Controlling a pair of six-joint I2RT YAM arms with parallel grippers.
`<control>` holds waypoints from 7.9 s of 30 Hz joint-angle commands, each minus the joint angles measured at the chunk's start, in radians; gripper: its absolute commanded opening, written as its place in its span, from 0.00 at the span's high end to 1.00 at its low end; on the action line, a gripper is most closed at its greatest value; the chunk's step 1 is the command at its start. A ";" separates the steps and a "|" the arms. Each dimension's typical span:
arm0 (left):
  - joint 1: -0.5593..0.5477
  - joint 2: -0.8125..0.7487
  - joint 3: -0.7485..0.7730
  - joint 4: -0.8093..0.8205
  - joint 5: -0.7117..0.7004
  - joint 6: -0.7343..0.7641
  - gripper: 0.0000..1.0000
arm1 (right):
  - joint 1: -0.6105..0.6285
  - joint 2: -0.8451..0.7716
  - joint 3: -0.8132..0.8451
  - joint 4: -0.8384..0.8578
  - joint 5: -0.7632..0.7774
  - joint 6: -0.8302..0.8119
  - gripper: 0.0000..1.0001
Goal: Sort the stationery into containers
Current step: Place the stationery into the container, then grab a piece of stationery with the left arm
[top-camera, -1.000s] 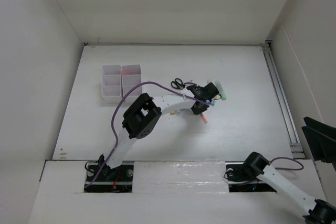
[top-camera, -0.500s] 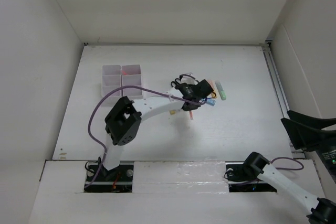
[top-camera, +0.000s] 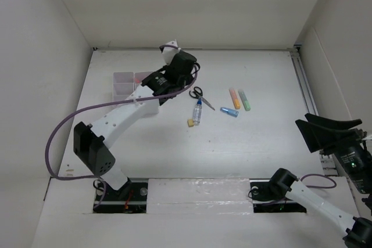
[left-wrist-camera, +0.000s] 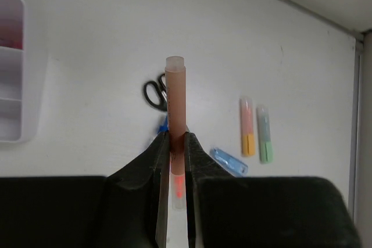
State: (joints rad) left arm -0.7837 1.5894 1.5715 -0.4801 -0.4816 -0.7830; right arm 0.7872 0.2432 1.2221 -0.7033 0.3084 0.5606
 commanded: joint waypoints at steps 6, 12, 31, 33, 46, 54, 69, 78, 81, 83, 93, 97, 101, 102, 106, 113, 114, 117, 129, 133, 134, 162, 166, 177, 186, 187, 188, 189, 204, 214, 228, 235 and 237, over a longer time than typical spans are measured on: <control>0.150 -0.105 -0.096 0.173 -0.147 0.088 1.00 | 0.009 0.048 -0.091 0.168 -0.032 -0.051 0.01; 0.237 -0.132 -0.192 0.350 -0.310 0.131 1.00 | 0.009 0.061 -0.153 0.238 -0.057 -0.067 0.01; 0.436 -0.102 -0.352 0.637 -0.333 0.206 1.00 | 0.009 0.113 -0.194 0.297 -0.127 -0.067 0.00; 0.436 -0.089 -0.343 0.624 -0.333 0.194 1.00 | 0.009 0.113 -0.194 0.284 -0.127 -0.067 0.00; 0.423 -0.059 -0.445 0.728 -0.319 0.180 1.00 | 0.009 0.103 -0.203 0.284 -0.127 -0.076 0.00; 0.405 -0.005 -0.456 0.776 -0.328 0.180 1.00 | 0.009 0.094 -0.194 0.266 -0.137 -0.085 0.00; 0.394 0.046 -0.465 0.808 -0.348 0.148 1.00 | 0.009 0.067 -0.185 0.237 -0.137 -0.076 0.00; 0.394 0.066 -0.465 0.808 -0.373 0.117 1.00 | 0.009 0.057 -0.185 0.237 -0.137 -0.085 0.00; 0.394 0.076 -0.465 0.808 -0.373 0.117 1.00 | 0.009 0.057 -0.185 0.237 -0.137 -0.085 0.00; 0.394 0.076 -0.465 0.808 -0.373 0.106 1.00 | 0.009 0.057 -0.185 0.237 -0.137 -0.085 0.00; 0.347 0.104 -0.456 0.784 -0.420 0.088 1.00 | 0.009 0.048 -0.185 0.237 -0.137 -0.094 0.00; 0.337 0.113 -0.456 0.755 -0.440 0.058 1.00 | 0.009 0.039 -0.176 0.219 -0.127 -0.094 0.00; 0.337 0.113 -0.456 0.755 -0.450 0.057 1.00 | 0.009 0.039 -0.176 0.219 -0.127 -0.094 0.00; 0.337 0.113 -0.456 0.744 -0.450 0.057 1.00 | 0.009 0.039 -0.176 0.219 -0.127 -0.094 0.00; 0.337 0.113 -0.432 0.698 -0.459 0.044 1.00 | 0.009 0.039 -0.176 0.219 -0.127 -0.094 0.00; 0.308 0.064 -0.423 0.664 -0.512 0.039 0.62 | 0.009 0.039 -0.176 0.228 -0.137 -0.094 0.00; 0.308 0.049 -0.423 0.664 -0.512 0.039 0.57 | 0.009 0.039 -0.176 0.228 -0.137 -0.094 0.00; 0.297 0.011 -0.432 0.664 -0.525 0.050 0.35 | 0.009 0.048 -0.176 0.237 -0.146 -0.094 0.00; 0.204 -0.256 -0.346 0.573 -0.507 0.209 0.00 | 0.009 0.184 -0.176 0.163 0.072 -0.035 0.00; 0.204 -0.353 -0.346 0.505 -0.335 0.186 0.00 | 0.009 0.290 -0.173 0.072 0.208 0.062 0.00; 0.204 -0.374 -0.367 0.505 -0.304 0.186 0.00 | 0.009 0.310 -0.159 0.055 0.228 0.079 0.00; -0.012 0.286 -0.004 0.012 0.107 0.137 0.00 | 0.009 0.154 -0.151 -0.070 0.232 0.056 0.00; -0.012 0.322 -0.004 0.000 0.084 0.146 0.00 | 0.009 0.145 -0.170 -0.033 0.192 0.036 0.00; 0.008 0.517 0.166 -0.109 0.158 0.223 0.10 | 0.009 0.084 -0.225 0.013 0.130 0.025 0.00; 0.027 0.570 0.246 -0.186 0.231 0.284 0.24 | 0.009 0.016 -0.234 0.013 0.121 0.035 0.00; 0.027 0.593 0.261 -0.221 0.232 0.295 0.24 | 0.009 0.016 -0.234 0.013 0.112 0.045 0.00; 0.027 0.606 0.278 -0.245 0.242 0.295 0.25 | 0.009 0.002 -0.243 0.013 0.112 0.045 0.00; 0.027 0.618 0.304 -0.267 0.242 0.306 0.25 | 0.009 0.002 -0.243 0.013 0.100 0.045 0.00; 0.046 0.717 0.318 -0.347 0.325 0.317 0.30 | 0.009 -0.041 -0.223 0.022 0.040 0.035 0.00; 0.046 0.774 0.395 -0.380 0.325 0.307 0.36 | 0.009 -0.081 -0.233 0.011 0.040 0.025 0.00; 0.046 0.761 0.351 -0.373 0.318 0.297 1.00 | 0.009 -0.090 -0.202 -0.009 0.049 0.016 0.00; 0.055 0.536 0.438 -0.373 0.253 0.297 1.00 | 0.009 -0.070 -0.171 -0.028 0.049 0.007 0.00; 0.064 0.488 0.470 -0.373 0.264 0.309 1.00 | 0.009 -0.070 -0.171 -0.028 0.049 0.007 0.00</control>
State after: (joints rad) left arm -0.7372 2.2704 1.9591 -0.8291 -0.1864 -0.4877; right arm 0.7872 0.1635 1.0142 -0.7372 0.3557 0.5861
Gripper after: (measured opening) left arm 0.288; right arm 0.999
